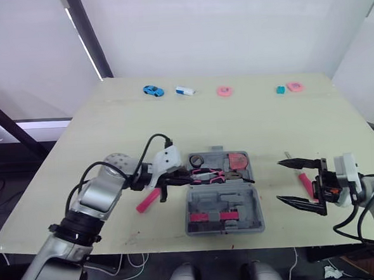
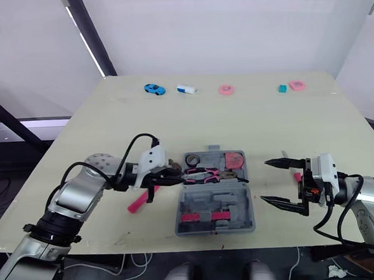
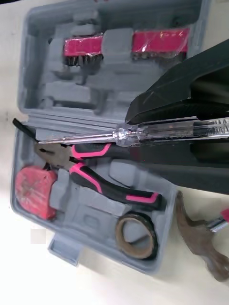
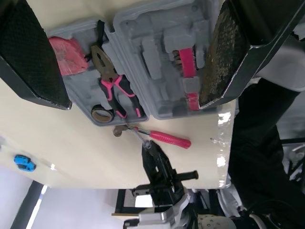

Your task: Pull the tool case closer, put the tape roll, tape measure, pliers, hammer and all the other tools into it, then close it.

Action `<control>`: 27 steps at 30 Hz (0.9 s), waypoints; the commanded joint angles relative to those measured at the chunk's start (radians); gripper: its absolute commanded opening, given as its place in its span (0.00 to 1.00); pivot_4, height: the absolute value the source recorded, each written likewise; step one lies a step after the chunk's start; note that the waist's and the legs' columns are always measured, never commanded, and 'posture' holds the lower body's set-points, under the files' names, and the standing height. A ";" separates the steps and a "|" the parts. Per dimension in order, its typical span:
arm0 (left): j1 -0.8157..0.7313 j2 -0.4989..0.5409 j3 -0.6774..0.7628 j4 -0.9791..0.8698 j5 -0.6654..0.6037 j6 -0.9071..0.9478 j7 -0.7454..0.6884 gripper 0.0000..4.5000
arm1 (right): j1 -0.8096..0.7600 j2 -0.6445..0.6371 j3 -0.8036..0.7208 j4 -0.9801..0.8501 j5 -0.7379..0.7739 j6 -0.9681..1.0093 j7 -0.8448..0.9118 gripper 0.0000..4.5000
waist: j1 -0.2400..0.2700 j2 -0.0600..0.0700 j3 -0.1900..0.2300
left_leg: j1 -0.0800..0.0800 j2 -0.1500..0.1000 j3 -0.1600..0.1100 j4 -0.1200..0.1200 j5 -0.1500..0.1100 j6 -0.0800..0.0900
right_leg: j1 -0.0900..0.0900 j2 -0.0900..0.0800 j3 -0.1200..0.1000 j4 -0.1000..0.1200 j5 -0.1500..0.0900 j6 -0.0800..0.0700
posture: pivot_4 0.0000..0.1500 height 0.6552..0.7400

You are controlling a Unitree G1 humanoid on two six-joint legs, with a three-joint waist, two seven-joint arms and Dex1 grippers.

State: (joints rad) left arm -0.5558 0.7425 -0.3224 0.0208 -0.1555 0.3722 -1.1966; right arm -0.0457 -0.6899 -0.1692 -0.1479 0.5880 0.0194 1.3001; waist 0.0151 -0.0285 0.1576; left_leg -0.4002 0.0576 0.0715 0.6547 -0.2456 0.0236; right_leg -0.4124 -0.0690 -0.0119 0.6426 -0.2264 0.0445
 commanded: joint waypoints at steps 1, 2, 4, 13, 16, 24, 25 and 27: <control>-0.043 -0.021 -0.042 0.028 0.034 -0.016 -0.043 0.02 | 0.013 -0.019 -0.042 -0.031 0.007 -0.017 -0.004 1.00 | -0.001 0.000 0.000 | 0.000 0.000 0.000 0.000 0.000 0.000 | 0.000 0.000 0.000 0.000 0.000 0.000 | 1.00 0.99; -0.052 -0.028 -0.055 0.037 0.040 -0.029 -0.061 0.02 | 0.016 -0.020 -0.043 -0.030 0.006 -0.019 -0.005 1.00 | -0.001 0.000 0.000 | 0.000 0.000 0.000 0.000 0.000 0.000 | 0.000 0.000 0.000 0.000 0.000 0.000 | 1.00 0.99; -0.073 -0.041 -0.080 0.043 0.045 -0.007 -0.093 0.02 | 0.021 -0.020 -0.042 -0.029 0.001 -0.024 -0.011 1.00 | -0.003 0.000 0.000 | 0.000 0.000 0.000 0.001 0.000 0.000 | 0.000 0.000 0.000 0.000 0.000 0.000 | 1.00 0.99; -0.178 -0.095 -0.193 0.109 0.168 0.039 -0.126 0.02 | 0.025 -0.010 -0.038 -0.038 -0.007 -0.035 -0.038 1.00 | -0.001 0.000 0.000 | 0.000 0.000 -0.001 0.002 0.000 0.000 | 0.000 0.001 0.000 0.001 0.000 0.000 | 1.00 0.99; -0.202 -0.119 -0.207 0.122 0.188 0.059 -0.130 0.02 | 0.031 -0.010 -0.038 -0.042 -0.008 -0.039 -0.046 1.00 | -0.001 0.000 0.000 | -0.001 0.000 -0.001 0.003 0.000 0.000 | 0.000 0.000 0.000 0.001 0.000 0.000 | 1.00 0.99; -0.230 -0.154 -0.226 0.128 0.215 0.087 -0.164 0.02 | 0.031 -0.010 -0.033 -0.046 -0.010 -0.042 -0.056 1.00 | -0.002 0.000 0.000 | -0.001 0.000 -0.001 0.004 0.000 0.000 | 0.000 0.001 0.000 0.001 0.000 0.000 | 1.00 0.99; -0.235 -0.156 -0.232 0.130 0.220 0.092 -0.169 0.02 | 0.029 -0.010 -0.032 -0.046 -0.010 -0.042 -0.057 1.00 | -0.002 0.000 0.000 | -0.001 0.000 -0.001 0.004 0.000 0.000 | 0.000 0.001 0.000 0.001 0.000 0.000 | 1.00 0.99; -0.246 -0.164 -0.243 0.137 0.231 0.096 -0.171 0.02 | 0.026 -0.010 -0.031 -0.045 -0.010 -0.042 -0.058 1.00 | -0.002 0.000 0.000 | -0.002 0.000 -0.001 0.005 0.000 0.000 | 0.000 0.001 0.000 0.001 0.000 0.000 | 1.00 0.99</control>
State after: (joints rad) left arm -0.7824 0.5817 -0.5602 0.1677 0.0654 0.4676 -1.3594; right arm -0.0157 -0.6992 -0.1785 -0.1607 0.5652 -0.0065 1.2448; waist 0.0135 -0.0286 0.1578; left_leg -0.4021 0.0575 0.0698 0.6597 -0.2456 0.0239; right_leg -0.4121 -0.0680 -0.0111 0.6438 -0.2264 0.0448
